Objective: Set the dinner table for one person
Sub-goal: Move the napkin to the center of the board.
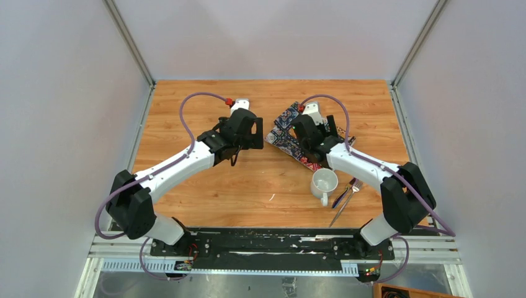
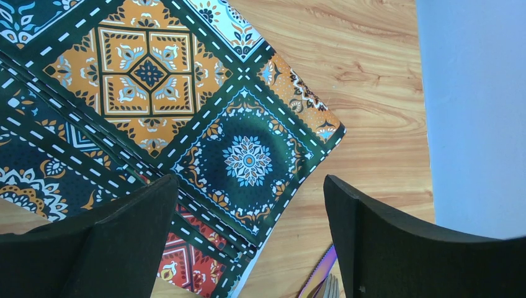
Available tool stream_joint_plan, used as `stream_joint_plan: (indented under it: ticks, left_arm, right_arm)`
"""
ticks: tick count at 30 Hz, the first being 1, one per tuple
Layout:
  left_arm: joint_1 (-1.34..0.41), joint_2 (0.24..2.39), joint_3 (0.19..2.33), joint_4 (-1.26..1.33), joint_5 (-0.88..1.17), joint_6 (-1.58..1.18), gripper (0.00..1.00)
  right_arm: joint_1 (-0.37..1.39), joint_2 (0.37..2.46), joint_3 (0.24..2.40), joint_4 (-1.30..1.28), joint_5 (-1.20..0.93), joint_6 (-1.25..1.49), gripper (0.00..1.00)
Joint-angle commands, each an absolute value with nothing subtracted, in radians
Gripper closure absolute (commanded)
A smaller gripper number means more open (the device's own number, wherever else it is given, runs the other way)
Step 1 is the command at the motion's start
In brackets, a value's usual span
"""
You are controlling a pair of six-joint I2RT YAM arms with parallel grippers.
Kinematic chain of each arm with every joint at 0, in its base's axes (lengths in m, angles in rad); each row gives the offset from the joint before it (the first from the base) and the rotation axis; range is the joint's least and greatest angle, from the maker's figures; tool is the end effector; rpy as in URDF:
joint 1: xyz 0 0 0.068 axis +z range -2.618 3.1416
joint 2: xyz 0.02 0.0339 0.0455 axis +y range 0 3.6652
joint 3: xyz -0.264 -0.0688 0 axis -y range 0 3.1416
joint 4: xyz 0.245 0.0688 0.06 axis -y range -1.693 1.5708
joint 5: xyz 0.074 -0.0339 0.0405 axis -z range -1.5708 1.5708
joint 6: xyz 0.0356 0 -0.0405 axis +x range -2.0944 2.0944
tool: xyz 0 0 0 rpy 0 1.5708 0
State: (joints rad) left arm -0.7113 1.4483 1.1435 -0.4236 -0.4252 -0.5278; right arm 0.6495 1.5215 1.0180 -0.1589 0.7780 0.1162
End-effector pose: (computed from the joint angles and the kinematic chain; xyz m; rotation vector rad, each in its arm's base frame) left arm 0.2511 -0.1970 0.2884 -0.0104 2.2288 -0.1872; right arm 0.2770 0.1790 0.2504 -0.1414 2.0424 -0.3971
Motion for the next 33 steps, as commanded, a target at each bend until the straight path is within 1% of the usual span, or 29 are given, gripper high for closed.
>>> stream_joint_plan:
  ticks: [1, 7, 13, 16, 19, 22, 24, 26, 27, 29, 33]
  left_arm:
    - [-0.713, 1.47, 1.163, -0.44, -0.399, -0.532, 0.0]
    - [-0.713, 1.534, 1.181, -0.429, -0.353, -0.509, 0.01]
    - [-0.713, 1.578, 1.186, -0.236, -0.273, -0.407, 0.0]
    - [-0.7, 1.643, 1.248, -0.214, -0.211, -0.388, 0.0]
    - [-0.653, 1.715, 1.308, -0.196, -0.146, -0.438, 0.0]
    - [-0.571, 1.799, 1.328, -0.106, -0.01, -0.527, 0.05]
    - [-0.546, 1.863, 1.375, -0.124, 0.003, -0.55, 0.08]
    - [-0.543, 1.917, 1.423, -0.16, -0.045, -0.542, 0.11]
    - [-0.543, 1.952, 1.445, -0.171, -0.053, -0.543, 0.12]
    - [-0.539, 1.999, 1.486, -0.181, -0.017, -0.554, 0.13]
    - [-0.538, 2.061, 1.512, -0.115, 0.111, -0.601, 0.18]
  right_arm:
    - [0.634, 1.529, 1.016, -0.198, 0.811, 0.141, 0.08]
    - [0.622, 1.52, 1.0, -0.213, 0.826, 0.148, 0.09]
    - [0.57, 1.505, 0.991, -0.232, 0.8, 0.147, 0.1]
    - [0.539, 1.469, 0.958, -0.233, 0.749, 0.178, 0.11]
    - [0.493, 1.425, 0.934, -0.257, 0.678, 0.207, 0.12]
    - [0.477, 1.368, 0.901, -0.266, 0.69, 0.199, 0.13]
    - [0.47, 1.336, 0.884, -0.278, 0.695, 0.201, 0.13]
    - [0.468, 1.308, 0.871, -0.287, 0.697, 0.204, 0.13]
    - [0.467, 1.296, 0.867, -0.294, 0.697, 0.206, 0.13]
    - [0.466, 1.273, 0.864, -0.305, 0.689, 0.211, 0.14]
    - [0.466, 1.241, 0.867, -0.321, 0.667, 0.215, 0.14]
